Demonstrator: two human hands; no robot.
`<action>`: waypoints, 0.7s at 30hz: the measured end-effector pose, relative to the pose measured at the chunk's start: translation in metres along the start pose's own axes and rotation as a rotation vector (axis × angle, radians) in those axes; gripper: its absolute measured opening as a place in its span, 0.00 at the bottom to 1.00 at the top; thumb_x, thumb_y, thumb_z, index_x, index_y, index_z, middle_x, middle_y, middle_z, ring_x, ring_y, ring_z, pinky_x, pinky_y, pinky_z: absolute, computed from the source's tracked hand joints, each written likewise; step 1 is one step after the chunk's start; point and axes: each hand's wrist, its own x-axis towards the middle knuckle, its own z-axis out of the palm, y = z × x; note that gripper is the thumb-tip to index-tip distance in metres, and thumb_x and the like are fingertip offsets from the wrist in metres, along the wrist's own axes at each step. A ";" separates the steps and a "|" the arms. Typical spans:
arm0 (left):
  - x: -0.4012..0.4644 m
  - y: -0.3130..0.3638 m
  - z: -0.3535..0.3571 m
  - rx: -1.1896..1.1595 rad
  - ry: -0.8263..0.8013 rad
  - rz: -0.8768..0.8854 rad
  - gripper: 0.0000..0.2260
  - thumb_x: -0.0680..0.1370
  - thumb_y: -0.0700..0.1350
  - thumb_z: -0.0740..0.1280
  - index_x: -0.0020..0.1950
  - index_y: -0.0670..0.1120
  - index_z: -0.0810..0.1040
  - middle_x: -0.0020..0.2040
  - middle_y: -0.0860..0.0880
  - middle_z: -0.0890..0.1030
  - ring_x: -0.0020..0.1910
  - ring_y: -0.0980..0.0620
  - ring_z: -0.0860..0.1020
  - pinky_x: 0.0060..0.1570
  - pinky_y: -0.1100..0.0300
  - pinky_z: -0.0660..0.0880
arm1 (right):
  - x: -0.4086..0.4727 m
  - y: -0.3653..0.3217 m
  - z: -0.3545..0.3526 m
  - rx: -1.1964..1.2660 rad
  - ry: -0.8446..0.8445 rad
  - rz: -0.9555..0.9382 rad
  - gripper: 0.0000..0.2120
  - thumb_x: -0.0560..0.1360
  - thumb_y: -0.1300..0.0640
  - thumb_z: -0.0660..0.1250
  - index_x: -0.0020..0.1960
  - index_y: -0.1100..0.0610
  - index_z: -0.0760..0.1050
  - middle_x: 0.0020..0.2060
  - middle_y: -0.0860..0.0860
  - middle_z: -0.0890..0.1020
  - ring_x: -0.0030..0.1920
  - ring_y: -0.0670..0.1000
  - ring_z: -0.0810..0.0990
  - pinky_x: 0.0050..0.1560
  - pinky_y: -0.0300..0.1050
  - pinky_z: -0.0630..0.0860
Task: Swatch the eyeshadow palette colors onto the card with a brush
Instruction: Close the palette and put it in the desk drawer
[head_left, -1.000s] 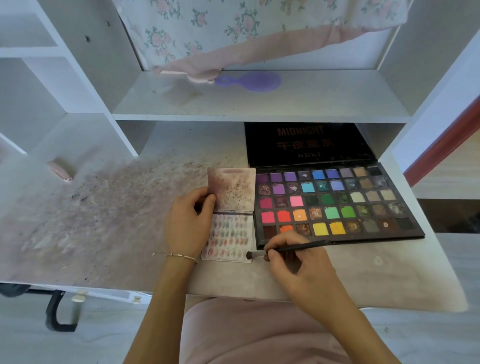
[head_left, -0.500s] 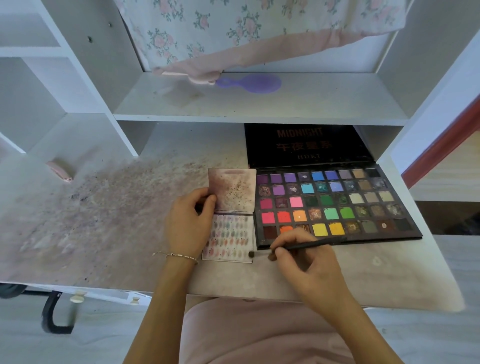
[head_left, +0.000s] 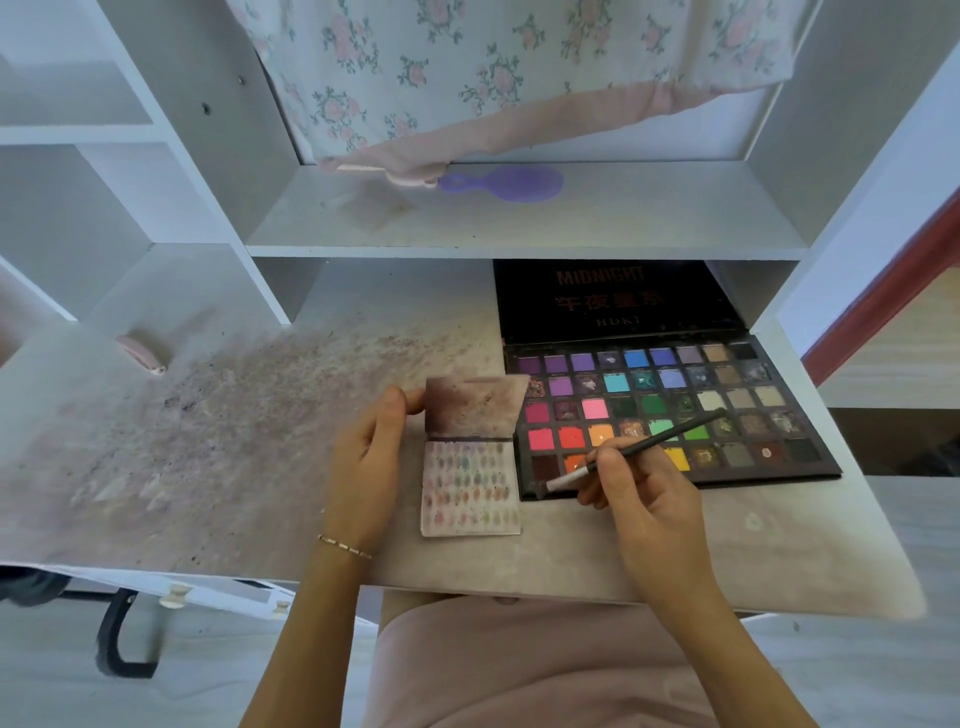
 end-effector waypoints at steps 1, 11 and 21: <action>-0.002 0.002 -0.003 0.007 0.021 0.001 0.13 0.75 0.59 0.55 0.42 0.59 0.79 0.40 0.66 0.81 0.45 0.68 0.77 0.42 0.78 0.69 | 0.000 -0.001 0.000 0.003 -0.005 0.002 0.09 0.71 0.51 0.59 0.41 0.56 0.74 0.30 0.44 0.81 0.31 0.40 0.77 0.33 0.28 0.72; -0.032 0.004 -0.013 0.507 -0.334 0.236 0.13 0.69 0.58 0.63 0.46 0.53 0.82 0.46 0.61 0.79 0.50 0.62 0.74 0.51 0.70 0.68 | 0.000 0.002 -0.001 0.024 -0.017 0.018 0.13 0.69 0.48 0.59 0.41 0.57 0.74 0.32 0.45 0.81 0.31 0.42 0.77 0.34 0.30 0.73; -0.003 -0.011 -0.012 0.988 -0.215 0.493 0.11 0.74 0.47 0.62 0.50 0.50 0.81 0.52 0.52 0.82 0.48 0.45 0.77 0.42 0.54 0.67 | 0.010 -0.005 -0.003 0.048 -0.082 0.049 0.07 0.75 0.62 0.61 0.43 0.60 0.78 0.28 0.47 0.80 0.30 0.41 0.77 0.32 0.31 0.73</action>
